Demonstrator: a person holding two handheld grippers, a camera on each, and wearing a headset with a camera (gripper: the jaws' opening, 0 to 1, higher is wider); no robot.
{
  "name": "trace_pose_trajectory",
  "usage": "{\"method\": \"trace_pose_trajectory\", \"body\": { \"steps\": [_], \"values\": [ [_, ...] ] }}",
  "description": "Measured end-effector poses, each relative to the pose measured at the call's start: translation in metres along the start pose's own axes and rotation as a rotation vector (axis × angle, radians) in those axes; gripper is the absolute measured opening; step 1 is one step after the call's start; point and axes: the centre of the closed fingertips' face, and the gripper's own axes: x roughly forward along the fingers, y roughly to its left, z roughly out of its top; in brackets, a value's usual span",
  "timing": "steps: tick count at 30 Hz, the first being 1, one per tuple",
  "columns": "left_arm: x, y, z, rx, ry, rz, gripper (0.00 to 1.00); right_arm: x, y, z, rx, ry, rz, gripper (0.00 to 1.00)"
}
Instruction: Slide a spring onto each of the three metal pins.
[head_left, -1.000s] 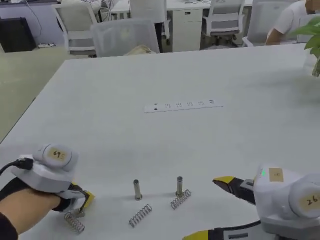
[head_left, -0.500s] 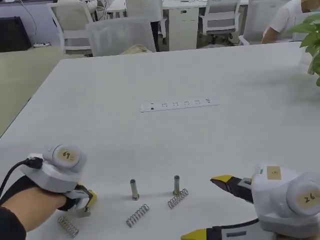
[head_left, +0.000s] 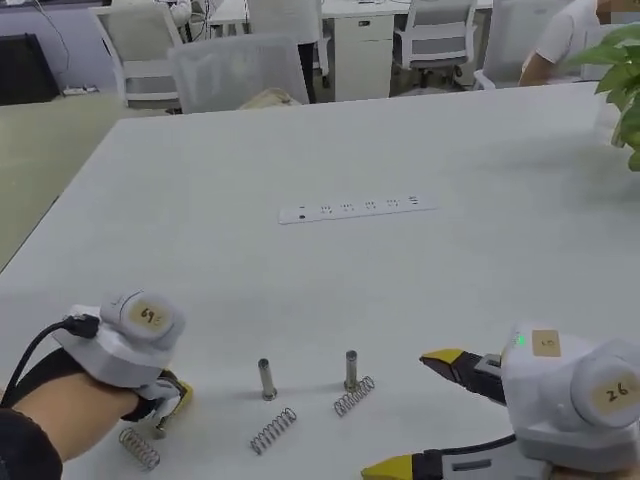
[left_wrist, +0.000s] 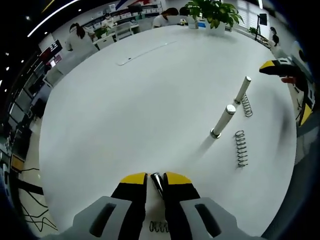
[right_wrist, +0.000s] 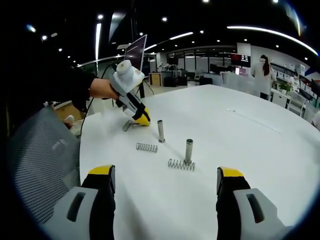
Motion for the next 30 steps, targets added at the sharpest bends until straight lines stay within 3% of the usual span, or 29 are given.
{"method": "trace_pose_trajectory", "body": {
  "steps": [6, 17, 30],
  "values": [
    [-0.001, -0.001, -0.004, -0.028, 0.027, -0.011, 0.04, 0.0, 0.001, 0.0, -0.003, 0.001, 0.002, 0.82],
    [-0.001, -0.004, -0.003, -0.004, 0.05, -0.01, 0.0, 0.0, 0.001, -0.001, -0.003, 0.005, 0.002, 0.81],
    [-0.015, -0.007, 0.009, -0.056, -0.001, -0.036, 0.0, -0.001, 0.001, -0.001, -0.006, 0.009, 0.0, 0.81]
  ]
}}
